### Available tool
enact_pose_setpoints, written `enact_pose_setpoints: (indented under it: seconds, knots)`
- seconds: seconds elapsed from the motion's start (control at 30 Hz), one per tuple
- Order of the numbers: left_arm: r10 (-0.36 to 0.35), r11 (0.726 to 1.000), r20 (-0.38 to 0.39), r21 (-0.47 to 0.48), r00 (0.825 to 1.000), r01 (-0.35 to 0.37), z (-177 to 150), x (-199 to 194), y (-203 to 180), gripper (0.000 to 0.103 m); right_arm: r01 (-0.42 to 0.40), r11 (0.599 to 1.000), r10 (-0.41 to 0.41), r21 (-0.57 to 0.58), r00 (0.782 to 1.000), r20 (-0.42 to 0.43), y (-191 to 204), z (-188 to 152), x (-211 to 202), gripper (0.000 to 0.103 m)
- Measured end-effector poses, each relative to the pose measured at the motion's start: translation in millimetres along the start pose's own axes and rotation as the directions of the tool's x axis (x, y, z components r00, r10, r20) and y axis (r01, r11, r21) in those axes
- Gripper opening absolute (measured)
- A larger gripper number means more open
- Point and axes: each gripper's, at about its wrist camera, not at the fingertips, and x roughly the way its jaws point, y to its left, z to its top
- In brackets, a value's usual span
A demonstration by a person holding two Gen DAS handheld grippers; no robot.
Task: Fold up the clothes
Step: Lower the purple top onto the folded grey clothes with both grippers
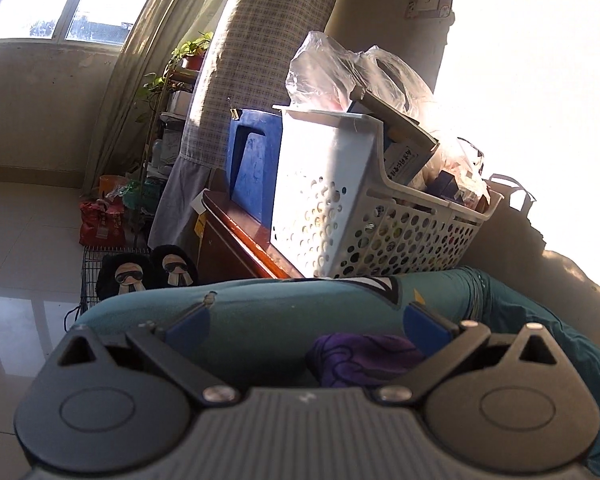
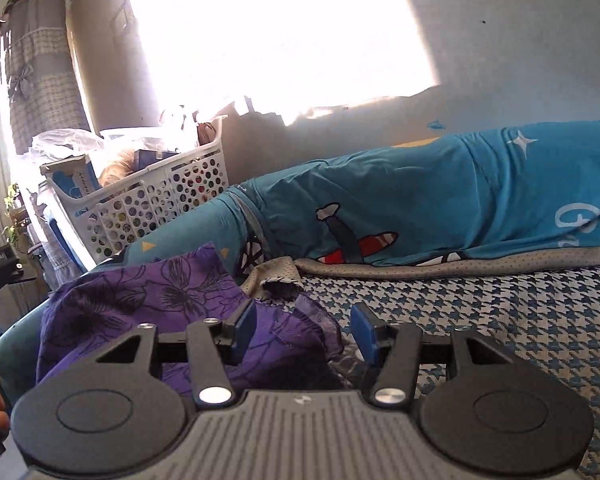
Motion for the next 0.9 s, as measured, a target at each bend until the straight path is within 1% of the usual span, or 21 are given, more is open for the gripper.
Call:
enact_pose_setpoints:
  seconds: [0.1,0.17,0.2,0.27,0.3,0.37,0.47,0.53,0.57,0.63,0.7,0.77,0.83,0.9]
  knots:
    - [0.002,0.998,-0.022,0.056,1.000,-0.001,-10.6,9.8,-10.5,0.103,-0.103,0.991,0.103,-0.085,0.995,-0.005,22.4,-4.4,-5.2,0.051]
    - [0.011,0.996,-0.046,0.094,0.999,-0.006,-20.1,20.3,-15.4,0.103,-0.131,0.982,0.127,-0.133,0.991,-0.040,36.4,-11.1,4.2,0.051]
    - [0.026,0.994,-0.057,0.103,0.998,-0.020,-25.1,25.8,-14.9,0.103,-0.141,0.978,0.133,-0.154,0.989,-0.061,42.9,-14.7,10.1,0.051]
    - [0.051,0.993,-0.083,0.107,0.995,-0.042,-33.8,36.9,-11.7,0.103,-0.133,0.975,0.117,-0.179,0.988,-0.096,46.8,-23.1,27.4,0.050]
    - [0.050,0.993,-0.082,0.108,0.995,-0.041,-36.9,38.9,-9.5,0.103,-0.129,0.975,0.109,-0.182,0.988,-0.113,48.2,-26.5,36.2,0.050]
    - [0.067,0.988,-0.072,0.143,0.995,-0.056,-40.9,40.2,-13.9,0.103,-0.112,0.980,0.089,-0.164,0.985,-0.146,48.2,-31.2,55.1,0.050]
    - [0.097,0.979,-0.061,0.184,0.993,-0.084,-45.2,42.7,-20.7,0.103,-0.089,0.982,0.063,-0.167,0.985,-0.158,48.7,-32.3,73.9,0.050]
    - [0.106,0.979,-0.069,0.184,0.992,-0.091,-43.2,43.5,-22.7,0.103,-0.084,0.982,0.055,-0.171,0.985,-0.164,48.3,-30.2,77.8,0.050]
    - [0.098,0.982,-0.076,0.172,0.992,-0.083,-40.9,43.2,-21.5,0.103,-0.082,0.982,0.053,-0.172,0.985,-0.166,48.0,-28.8,78.8,0.050]
    - [0.070,0.988,-0.087,0.143,0.994,-0.057,-35.0,40.4,-16.4,0.103,-0.084,0.985,0.061,-0.150,0.986,-0.153,45.6,-23.0,70.2,0.050]
    - [0.068,0.988,-0.080,0.146,0.994,-0.056,-29.3,32.7,-14.1,0.103,-0.092,0.988,0.075,-0.125,0.988,-0.133,43.7,-16.9,57.1,0.050]
    - [0.062,0.986,-0.063,0.160,0.996,-0.052,-23.5,20.3,-12.7,0.103,-0.110,0.988,0.099,-0.111,0.989,-0.106,44.2,-11.9,40.0,0.050]
    - [0.026,0.991,-0.054,0.136,0.998,-0.019,-17.9,6.8,-9.6,0.103,-0.139,0.984,0.128,-0.115,0.987,-0.094,48.0,-9.5,24.5,0.050]
    - [0.008,0.992,-0.052,0.124,0.999,-0.001,-17.2,-4.3,-8.4,0.103,-0.173,0.977,0.161,-0.129,0.982,-0.094,54.7,-10.3,10.9,0.050]
